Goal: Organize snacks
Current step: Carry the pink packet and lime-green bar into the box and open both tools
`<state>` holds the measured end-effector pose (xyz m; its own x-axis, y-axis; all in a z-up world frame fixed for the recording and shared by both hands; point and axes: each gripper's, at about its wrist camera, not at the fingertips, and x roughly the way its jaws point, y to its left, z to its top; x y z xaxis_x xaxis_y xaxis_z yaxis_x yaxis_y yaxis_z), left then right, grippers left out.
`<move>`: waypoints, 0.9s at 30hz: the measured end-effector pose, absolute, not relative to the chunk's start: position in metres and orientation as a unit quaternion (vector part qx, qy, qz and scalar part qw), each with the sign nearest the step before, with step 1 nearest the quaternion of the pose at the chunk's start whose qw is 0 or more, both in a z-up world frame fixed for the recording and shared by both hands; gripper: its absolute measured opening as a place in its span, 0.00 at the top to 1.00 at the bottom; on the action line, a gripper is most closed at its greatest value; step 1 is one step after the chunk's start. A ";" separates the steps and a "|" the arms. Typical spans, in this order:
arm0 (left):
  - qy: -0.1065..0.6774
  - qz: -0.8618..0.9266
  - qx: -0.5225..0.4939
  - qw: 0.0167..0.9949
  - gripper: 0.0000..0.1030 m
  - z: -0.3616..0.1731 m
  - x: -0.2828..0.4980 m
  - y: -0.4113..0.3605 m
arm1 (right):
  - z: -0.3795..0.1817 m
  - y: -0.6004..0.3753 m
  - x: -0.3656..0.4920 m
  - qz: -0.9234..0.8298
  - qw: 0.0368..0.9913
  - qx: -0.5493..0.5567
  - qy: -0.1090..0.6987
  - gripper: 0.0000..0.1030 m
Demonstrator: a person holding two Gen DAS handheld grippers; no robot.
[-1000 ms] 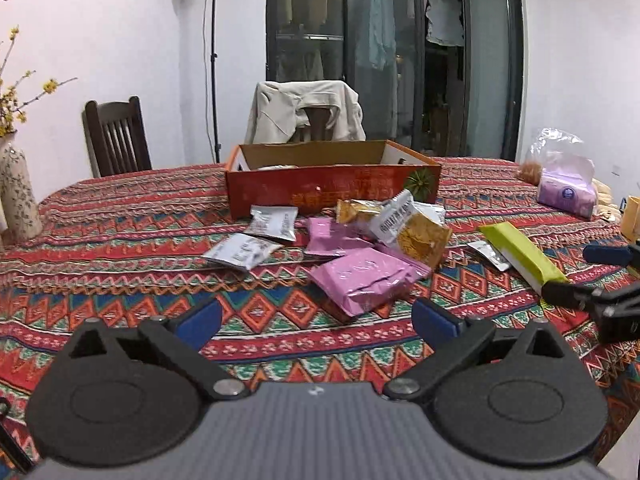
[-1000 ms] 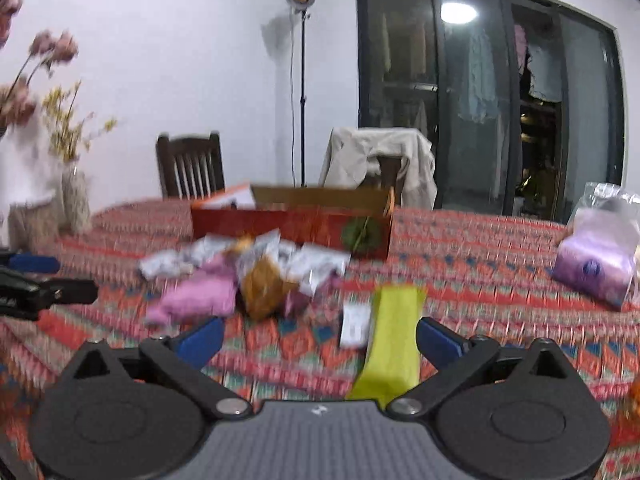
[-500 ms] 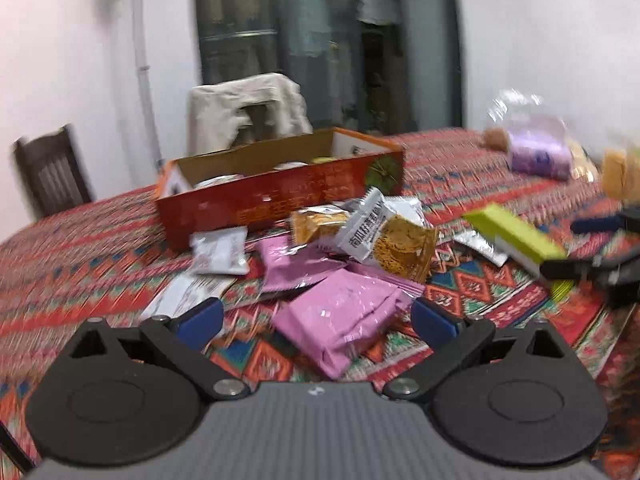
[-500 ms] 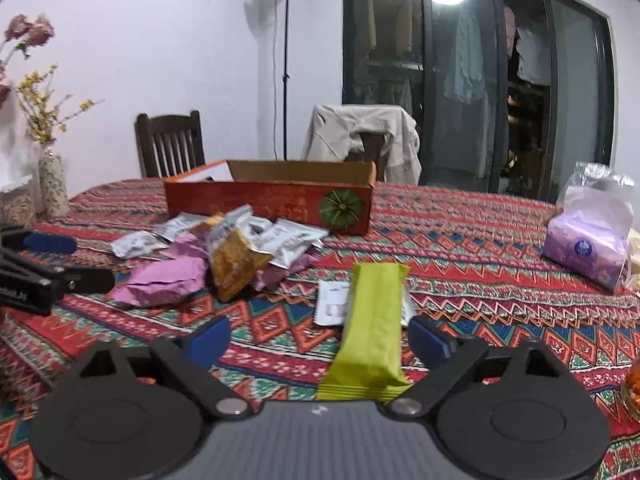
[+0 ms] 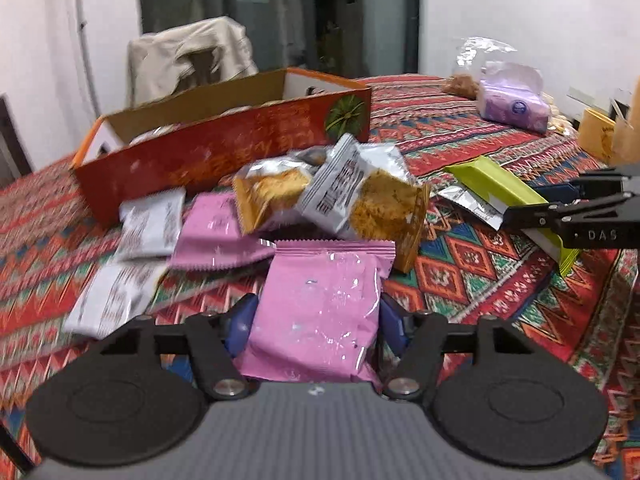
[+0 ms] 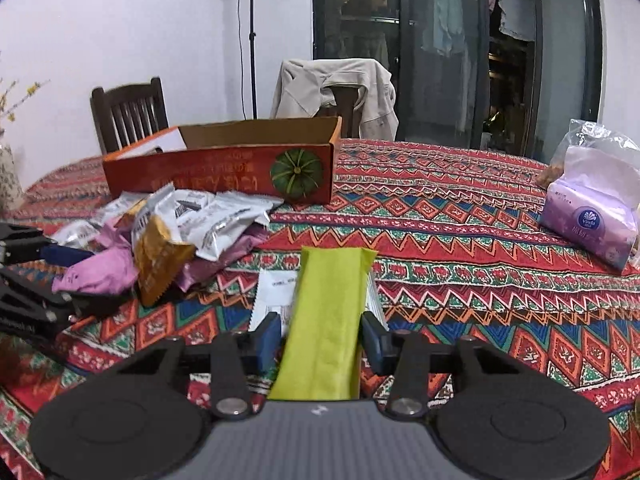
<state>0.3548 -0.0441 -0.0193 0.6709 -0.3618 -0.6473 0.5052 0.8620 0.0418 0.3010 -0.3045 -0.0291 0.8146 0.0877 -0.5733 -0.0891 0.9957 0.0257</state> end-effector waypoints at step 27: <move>0.292 -0.147 -0.039 0.944 0.40 0.019 0.297 0.000 | -0.013 -0.292 0.272 0.082 0.951 -0.006 0.298 0.68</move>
<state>0.2973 -0.0002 0.0188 0.7857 -0.3006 -0.5407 0.2547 0.9537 -0.1600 0.2724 -0.2922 -0.0131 0.8087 0.1526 -0.5681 -0.1592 0.9865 0.0383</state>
